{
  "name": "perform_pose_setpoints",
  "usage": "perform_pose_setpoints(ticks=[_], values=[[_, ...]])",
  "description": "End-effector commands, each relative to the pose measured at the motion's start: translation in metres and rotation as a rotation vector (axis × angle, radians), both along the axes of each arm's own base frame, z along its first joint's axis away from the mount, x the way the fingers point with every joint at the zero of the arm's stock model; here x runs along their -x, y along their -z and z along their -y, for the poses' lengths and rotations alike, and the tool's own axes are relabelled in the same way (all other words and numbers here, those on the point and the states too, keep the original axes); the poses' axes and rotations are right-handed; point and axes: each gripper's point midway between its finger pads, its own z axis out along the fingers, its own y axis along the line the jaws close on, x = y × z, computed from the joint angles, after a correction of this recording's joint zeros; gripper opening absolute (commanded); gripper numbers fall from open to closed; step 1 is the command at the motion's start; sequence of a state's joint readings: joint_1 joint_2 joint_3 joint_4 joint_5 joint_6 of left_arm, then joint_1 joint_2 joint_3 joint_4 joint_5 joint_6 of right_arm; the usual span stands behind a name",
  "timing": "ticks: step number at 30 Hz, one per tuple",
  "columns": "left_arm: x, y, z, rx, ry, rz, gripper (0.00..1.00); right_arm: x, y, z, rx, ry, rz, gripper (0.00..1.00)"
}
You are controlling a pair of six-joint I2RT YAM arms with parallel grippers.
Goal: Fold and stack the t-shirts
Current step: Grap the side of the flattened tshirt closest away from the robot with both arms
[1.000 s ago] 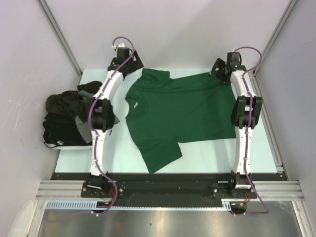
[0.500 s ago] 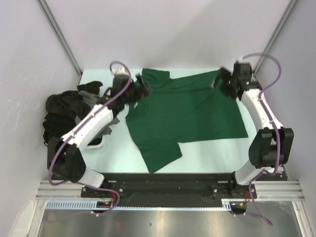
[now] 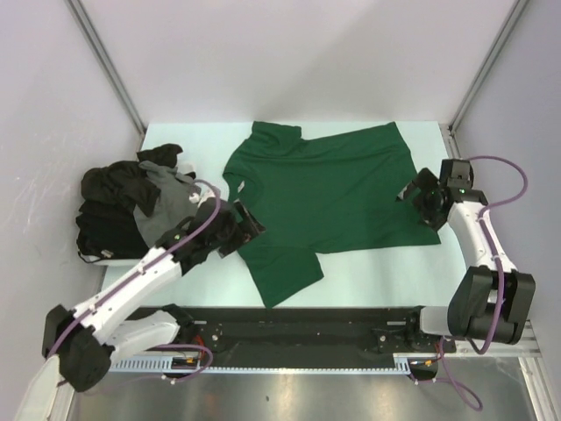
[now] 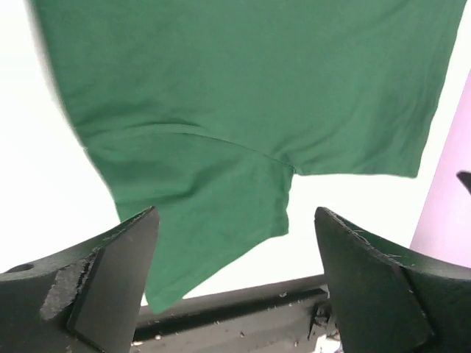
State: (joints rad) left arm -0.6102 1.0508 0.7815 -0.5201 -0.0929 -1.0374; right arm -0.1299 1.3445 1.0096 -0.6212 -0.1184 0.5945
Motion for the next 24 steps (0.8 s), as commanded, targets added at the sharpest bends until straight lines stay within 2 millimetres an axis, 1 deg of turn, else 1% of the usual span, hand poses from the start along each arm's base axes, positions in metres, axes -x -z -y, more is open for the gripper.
perform_pose_setpoints(ticks=[1, 2, 3, 4, 5, 6, 7, 8, 9, 10, 12, 13, 14, 15, 16, 17, 18, 19, 20, 21, 22, 23, 24], values=[[-0.005, 0.020, -0.022, -0.035, -0.137, 0.009, 0.89, -0.003, 0.000, 0.003, 0.007, -0.006, 0.029, 1.00], [-0.011, 0.020, -0.022, -0.044, -0.146, 0.026, 0.88, -0.008, 0.005, 0.003, 0.016, -0.008, 0.023, 1.00], [-0.017, 0.018, -0.022, -0.064, -0.150, 0.031, 0.87, -0.011, 0.006, 0.002, 0.025, -0.011, 0.022, 1.00], [-0.023, 0.030, -0.024, -0.107, -0.161, 0.001, 0.88, -0.013, 0.010, 0.003, 0.034, -0.010, 0.012, 1.00], [-0.027, 0.035, -0.026, -0.135, -0.171, -0.015, 0.87, -0.016, 0.014, 0.001, 0.047, -0.016, 0.005, 1.00], [-0.035, 0.033, -0.023, -0.142, -0.164, -0.011, 0.87, -0.018, 0.024, 0.000, 0.046, -0.018, -0.026, 1.00], [-0.040, 0.047, -0.026, -0.170, -0.171, -0.056, 0.86, -0.021, 0.023, -0.001, 0.046, -0.021, -0.028, 1.00], [-0.039, 0.051, -0.024, -0.171, -0.157, -0.090, 0.85, -0.021, 0.026, -0.002, 0.045, -0.023, -0.045, 1.00], [-0.042, 0.047, -0.021, -0.171, -0.143, -0.091, 0.84, -0.020, 0.031, -0.004, 0.047, -0.029, -0.065, 1.00], [-0.038, 0.049, -0.019, -0.181, -0.130, -0.109, 0.84, -0.020, 0.030, -0.004, 0.052, -0.028, -0.071, 0.99], [-0.019, 0.050, -0.017, -0.180, -0.109, -0.161, 0.84, -0.014, 0.033, 0.008, 0.082, -0.005, -0.098, 1.00], [-0.007, 0.049, -0.011, -0.172, -0.077, -0.168, 0.84, -0.011, 0.034, 0.012, 0.083, 0.003, -0.107, 1.00], [0.009, 0.045, -0.010, -0.140, -0.053, -0.176, 0.84, -0.006, 0.035, 0.015, 0.073, 0.010, -0.119, 1.00], [0.023, 0.044, -0.003, -0.120, -0.015, -0.178, 0.84, -0.003, 0.035, 0.026, 0.061, 0.041, -0.123, 1.00], [0.033, 0.043, -0.001, -0.096, 0.004, -0.187, 0.84, 0.000, 0.033, 0.025, 0.032, 0.041, -0.113, 1.00], [0.048, 0.045, -0.006, -0.068, 0.003, -0.199, 0.84, 0.004, 0.036, 0.028, 0.022, 0.053, -0.120, 1.00], [0.061, 0.047, -0.003, -0.043, 0.025, -0.223, 0.84, 0.007, 0.035, 0.032, 0.017, 0.064, -0.117, 1.00], [0.068, 0.049, -0.004, -0.025, 0.028, -0.234, 0.83, 0.009, 0.031, 0.033, 0.024, 0.069, -0.106, 1.00], [0.079, 0.057, -0.007, 0.004, 0.011, -0.258, 0.83, 0.013, 0.032, 0.032, 0.029, 0.068, -0.109, 1.00], [0.092, 0.060, 0.001, 0.043, 0.044, -0.280, 0.81, 0.015, 0.032, 0.032, 0.030, 0.069, -0.108, 1.00], [0.094, 0.060, 0.009, 0.085, 0.055, -0.268, 0.79, 0.016, 0.030, 0.033, 0.036, 0.077, -0.102, 1.00], [0.104, 0.072, 0.009, 0.107, 0.031, -0.311, 0.77, 0.020, 0.032, 0.034, 0.038, 0.085, -0.110, 1.00], [0.116, 0.074, 0.017, 0.120, 0.066, -0.321, 0.76, 0.021, 0.033, 0.034, 0.039, 0.089, -0.114, 1.00]])
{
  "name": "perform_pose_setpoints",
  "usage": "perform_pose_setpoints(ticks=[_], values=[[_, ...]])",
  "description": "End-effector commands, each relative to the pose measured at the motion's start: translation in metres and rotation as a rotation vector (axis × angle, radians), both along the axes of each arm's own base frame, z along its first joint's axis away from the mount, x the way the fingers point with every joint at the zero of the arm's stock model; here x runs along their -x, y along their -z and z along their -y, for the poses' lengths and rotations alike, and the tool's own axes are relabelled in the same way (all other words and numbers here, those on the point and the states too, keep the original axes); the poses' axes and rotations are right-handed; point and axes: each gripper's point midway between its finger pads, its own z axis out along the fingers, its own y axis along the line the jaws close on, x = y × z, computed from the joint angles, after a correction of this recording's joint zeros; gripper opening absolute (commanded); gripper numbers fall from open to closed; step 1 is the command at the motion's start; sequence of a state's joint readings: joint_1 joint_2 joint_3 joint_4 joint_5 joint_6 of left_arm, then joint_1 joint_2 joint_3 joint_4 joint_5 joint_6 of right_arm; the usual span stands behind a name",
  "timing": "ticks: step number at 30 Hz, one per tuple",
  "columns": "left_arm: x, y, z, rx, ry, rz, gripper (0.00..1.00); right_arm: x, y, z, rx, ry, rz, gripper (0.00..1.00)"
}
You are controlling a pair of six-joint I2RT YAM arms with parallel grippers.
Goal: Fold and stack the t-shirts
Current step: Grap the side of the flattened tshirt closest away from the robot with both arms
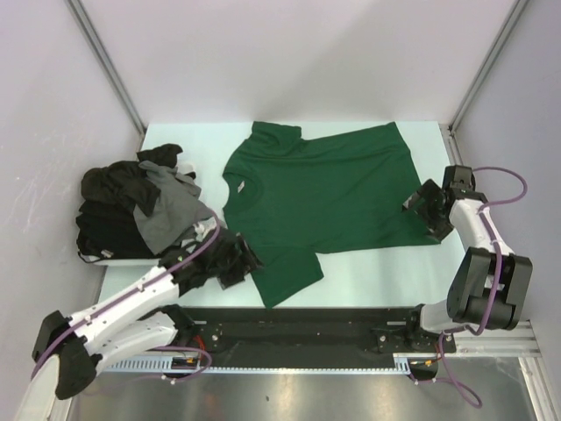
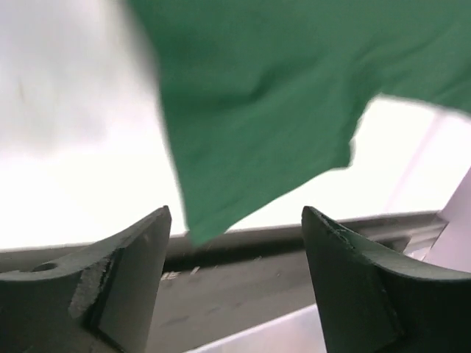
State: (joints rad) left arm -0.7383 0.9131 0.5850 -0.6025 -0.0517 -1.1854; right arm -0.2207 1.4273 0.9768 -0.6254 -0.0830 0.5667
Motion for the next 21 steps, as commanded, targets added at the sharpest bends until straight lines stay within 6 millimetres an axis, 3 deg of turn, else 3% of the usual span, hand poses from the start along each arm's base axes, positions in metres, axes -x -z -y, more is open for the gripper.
perform_pose_setpoints(ticks=[1, 6, 9, 16, 21], values=[[0.045, 0.023, 0.024, 0.114, 0.022, -0.141, 0.75, 0.011, -0.005, 0.001, 0.013, 0.015, 0.004, 1.00], [0.076, 0.037, 0.036, 0.091, 0.056, -0.222, 0.72, 0.015, 0.000, 0.004, 0.004, 0.044, -0.007, 1.00], [0.085, 0.043, 0.041, 0.107, 0.023, -0.226, 0.67, 0.013, -0.004, 0.002, -0.007, 0.046, 0.014, 1.00], [0.088, 0.059, 0.047, 0.082, -0.052, -0.257, 0.60, 0.021, -0.008, 0.010, 0.028, 0.048, 0.006, 1.00], [0.078, 0.061, 0.052, 0.089, -0.118, -0.204, 0.59, 0.028, -0.014, 0.017, 0.041, 0.055, 0.017, 1.00]])
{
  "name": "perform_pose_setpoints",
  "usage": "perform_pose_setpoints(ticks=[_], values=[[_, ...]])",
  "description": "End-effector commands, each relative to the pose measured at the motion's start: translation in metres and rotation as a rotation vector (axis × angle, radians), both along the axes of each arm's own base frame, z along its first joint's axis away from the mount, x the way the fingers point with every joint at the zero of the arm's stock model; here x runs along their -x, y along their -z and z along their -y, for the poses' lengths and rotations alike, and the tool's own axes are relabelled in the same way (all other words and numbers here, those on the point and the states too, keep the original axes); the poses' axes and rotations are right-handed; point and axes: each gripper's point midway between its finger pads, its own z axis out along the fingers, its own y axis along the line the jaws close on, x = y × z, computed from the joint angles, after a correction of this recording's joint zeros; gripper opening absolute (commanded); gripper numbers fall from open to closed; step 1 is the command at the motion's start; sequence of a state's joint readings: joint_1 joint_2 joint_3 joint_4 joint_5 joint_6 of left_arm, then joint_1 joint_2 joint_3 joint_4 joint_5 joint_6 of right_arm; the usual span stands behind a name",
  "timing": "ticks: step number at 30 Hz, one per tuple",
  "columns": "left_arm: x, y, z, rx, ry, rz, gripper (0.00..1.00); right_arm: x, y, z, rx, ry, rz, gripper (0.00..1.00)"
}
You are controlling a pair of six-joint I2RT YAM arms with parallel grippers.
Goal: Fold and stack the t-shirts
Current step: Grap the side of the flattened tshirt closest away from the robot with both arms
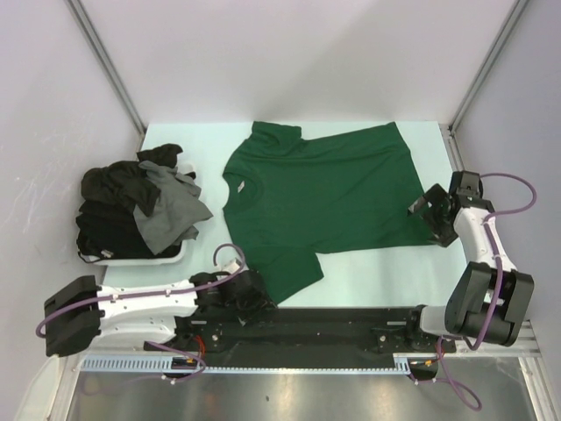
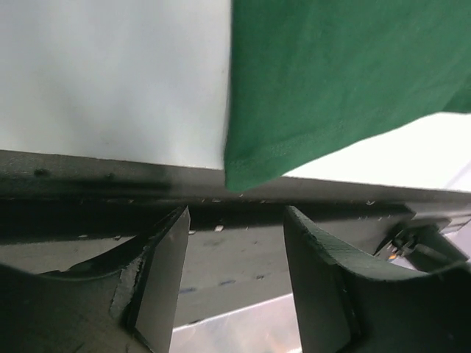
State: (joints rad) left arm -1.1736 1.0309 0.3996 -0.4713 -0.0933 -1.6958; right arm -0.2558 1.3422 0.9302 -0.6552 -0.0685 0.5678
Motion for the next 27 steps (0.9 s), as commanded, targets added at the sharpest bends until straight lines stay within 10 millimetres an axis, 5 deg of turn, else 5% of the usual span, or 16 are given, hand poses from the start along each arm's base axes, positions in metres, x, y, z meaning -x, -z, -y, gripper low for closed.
perform_pose_setpoints(ticks=[1, 17, 21, 24, 27], values=[[-0.018, -0.006, 0.012, 0.043, -0.118, 0.065, 0.58, 0.009, -0.011, 0.009, 0.032, 0.009, 0.018, 1.00], [-0.033, 0.009, -0.005, -0.066, -0.196, 0.128, 0.38, 0.014, -0.016, 0.018, 0.037, 0.014, 0.023, 1.00], [-0.035, 0.011, -0.004, -0.057, -0.209, 0.136, 0.23, 0.014, -0.014, 0.020, 0.036, 0.025, 0.013, 1.00], [-0.035, 0.009, -0.006, -0.075, -0.208, 0.136, 0.00, 0.017, -0.009, 0.023, 0.025, 0.040, -0.003, 1.00], [-0.041, -0.004, -0.009, -0.089, -0.198, 0.178, 0.00, 0.022, -0.002, 0.026, 0.022, 0.056, -0.020, 1.00]])
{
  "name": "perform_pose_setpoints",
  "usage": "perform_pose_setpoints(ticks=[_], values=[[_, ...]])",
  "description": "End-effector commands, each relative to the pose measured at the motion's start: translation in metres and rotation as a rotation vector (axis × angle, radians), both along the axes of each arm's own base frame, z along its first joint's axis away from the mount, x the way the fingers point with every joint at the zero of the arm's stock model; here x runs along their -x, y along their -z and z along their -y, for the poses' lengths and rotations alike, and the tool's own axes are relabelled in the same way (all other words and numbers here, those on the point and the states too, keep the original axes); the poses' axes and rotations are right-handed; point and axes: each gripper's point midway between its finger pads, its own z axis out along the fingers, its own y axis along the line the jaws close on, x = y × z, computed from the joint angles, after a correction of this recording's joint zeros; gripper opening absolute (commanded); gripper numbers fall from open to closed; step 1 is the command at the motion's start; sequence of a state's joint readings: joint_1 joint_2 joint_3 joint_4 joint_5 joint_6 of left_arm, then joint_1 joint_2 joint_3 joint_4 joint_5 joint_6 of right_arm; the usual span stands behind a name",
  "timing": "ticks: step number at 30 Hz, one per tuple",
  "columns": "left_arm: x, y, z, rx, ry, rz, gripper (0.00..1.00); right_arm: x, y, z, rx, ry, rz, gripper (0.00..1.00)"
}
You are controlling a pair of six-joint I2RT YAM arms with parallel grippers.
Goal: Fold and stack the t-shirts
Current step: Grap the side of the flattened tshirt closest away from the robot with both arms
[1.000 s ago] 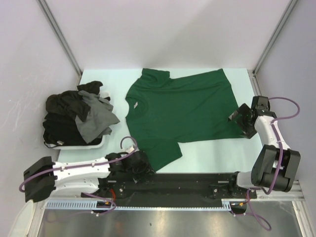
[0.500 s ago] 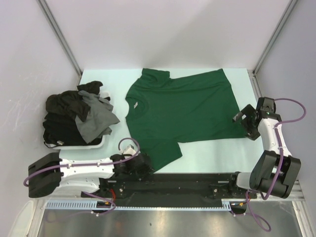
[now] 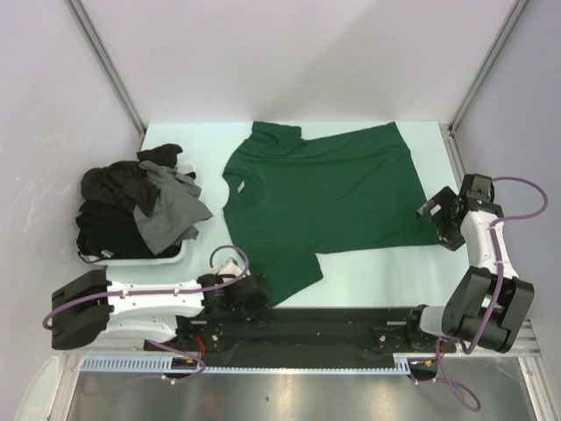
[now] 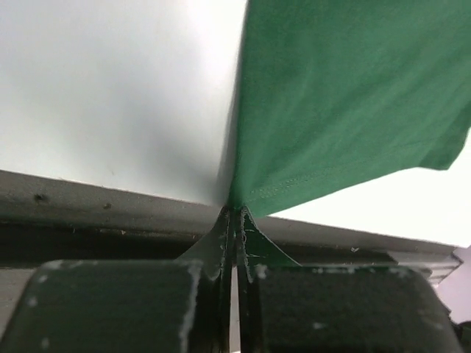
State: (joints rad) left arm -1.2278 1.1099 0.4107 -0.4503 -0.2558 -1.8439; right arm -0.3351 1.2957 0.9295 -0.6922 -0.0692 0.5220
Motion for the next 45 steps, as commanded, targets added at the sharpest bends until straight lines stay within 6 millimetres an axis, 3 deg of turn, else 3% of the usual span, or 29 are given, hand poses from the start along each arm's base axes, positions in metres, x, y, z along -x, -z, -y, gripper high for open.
perform_pose_setpoints(ticks=[1, 6, 12, 15, 16, 19, 30, 35, 37, 41, 45], values=[[-0.025, -0.023, -0.005, -0.034, -0.045, 0.122, 0.00, 0.010, 0.007, 0.007, 0.001, 0.026, -0.026, 1.00], [-0.038, -0.045, -0.017, -0.108, -0.038, 0.210, 0.00, 0.016, 0.020, 0.020, -0.001, 0.083, -0.049, 1.00], [-0.042, -0.040, -0.026, -0.127, -0.057, 0.211, 0.00, 0.012, 0.035, 0.047, -0.007, 0.176, -0.053, 0.98], [-0.045, -0.041, -0.029, -0.130, -0.067, 0.230, 0.00, 0.008, 0.040, 0.059, 0.002, 0.204, -0.042, 0.88], [-0.046, -0.042, -0.028, -0.128, -0.070, 0.234, 0.00, 0.003, 0.041, 0.062, -0.004, 0.208, -0.016, 0.79], [-0.048, -0.042, -0.029, -0.128, -0.078, 0.240, 0.00, -0.008, 0.045, 0.063, -0.015, 0.209, 0.036, 0.70], [-0.053, -0.047, -0.033, -0.121, -0.149, 0.245, 0.00, -0.002, 0.076, 0.077, 0.033, 0.206, -0.092, 0.70], [-0.050, -0.048, -0.036, -0.139, -0.131, 0.237, 0.00, 0.005, 0.088, 0.084, 0.068, 0.207, -0.120, 0.58], [-0.049, -0.048, -0.040, -0.146, -0.146, 0.235, 0.00, 0.005, 0.094, 0.086, 0.062, 0.210, -0.128, 0.49], [-0.050, -0.050, -0.043, -0.147, -0.162, 0.239, 0.00, 0.000, 0.100, 0.085, 0.038, 0.208, -0.125, 0.43], [-0.051, -0.048, -0.042, -0.173, -0.162, 0.228, 0.00, -0.008, 0.104, 0.075, -0.025, 0.183, -0.098, 0.44]])
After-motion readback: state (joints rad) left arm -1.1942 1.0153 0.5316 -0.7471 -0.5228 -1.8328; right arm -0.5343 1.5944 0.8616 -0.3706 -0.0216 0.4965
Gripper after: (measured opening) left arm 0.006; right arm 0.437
